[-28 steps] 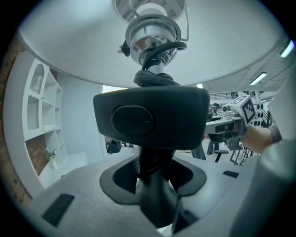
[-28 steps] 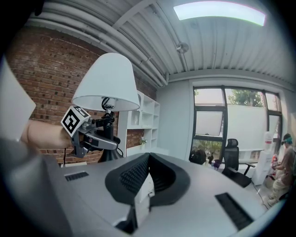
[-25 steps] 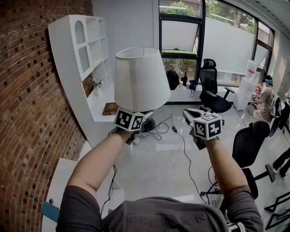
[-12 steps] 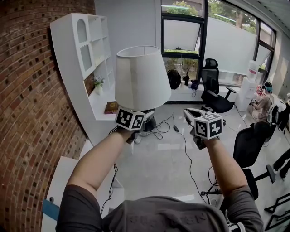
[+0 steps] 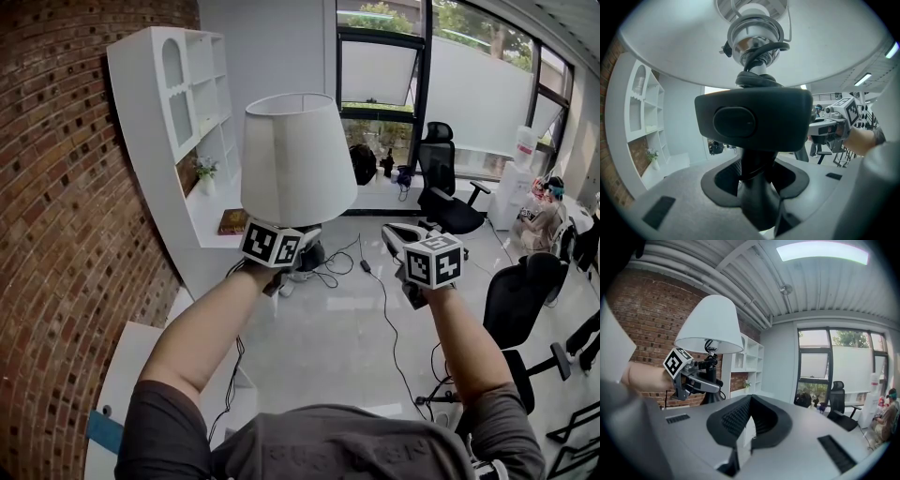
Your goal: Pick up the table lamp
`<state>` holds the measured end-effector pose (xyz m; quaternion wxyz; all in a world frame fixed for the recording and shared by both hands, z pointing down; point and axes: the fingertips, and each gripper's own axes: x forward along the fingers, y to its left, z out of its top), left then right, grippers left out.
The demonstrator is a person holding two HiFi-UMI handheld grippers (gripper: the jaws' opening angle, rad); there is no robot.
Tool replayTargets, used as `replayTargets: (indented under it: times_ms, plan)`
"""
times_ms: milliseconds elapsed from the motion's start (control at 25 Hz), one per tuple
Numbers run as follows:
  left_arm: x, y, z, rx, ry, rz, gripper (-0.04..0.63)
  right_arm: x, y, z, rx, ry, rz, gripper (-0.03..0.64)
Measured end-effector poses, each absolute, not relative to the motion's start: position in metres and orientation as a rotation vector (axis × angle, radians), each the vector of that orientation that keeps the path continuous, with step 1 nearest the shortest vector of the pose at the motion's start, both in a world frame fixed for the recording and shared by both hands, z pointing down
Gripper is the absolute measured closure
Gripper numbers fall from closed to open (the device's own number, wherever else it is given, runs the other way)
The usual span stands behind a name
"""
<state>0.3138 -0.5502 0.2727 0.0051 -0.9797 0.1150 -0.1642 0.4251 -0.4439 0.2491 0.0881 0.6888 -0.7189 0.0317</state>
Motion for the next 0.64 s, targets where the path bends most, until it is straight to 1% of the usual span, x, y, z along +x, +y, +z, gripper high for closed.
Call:
replayTargets:
  times_ms: [640]
  plan:
    - [0.3150,-0.5501,0.2765,-3.062,0.353,-0.530,0.433,0.4215,-0.4465,0.2494,2.040,-2.148,0.087,0.624]
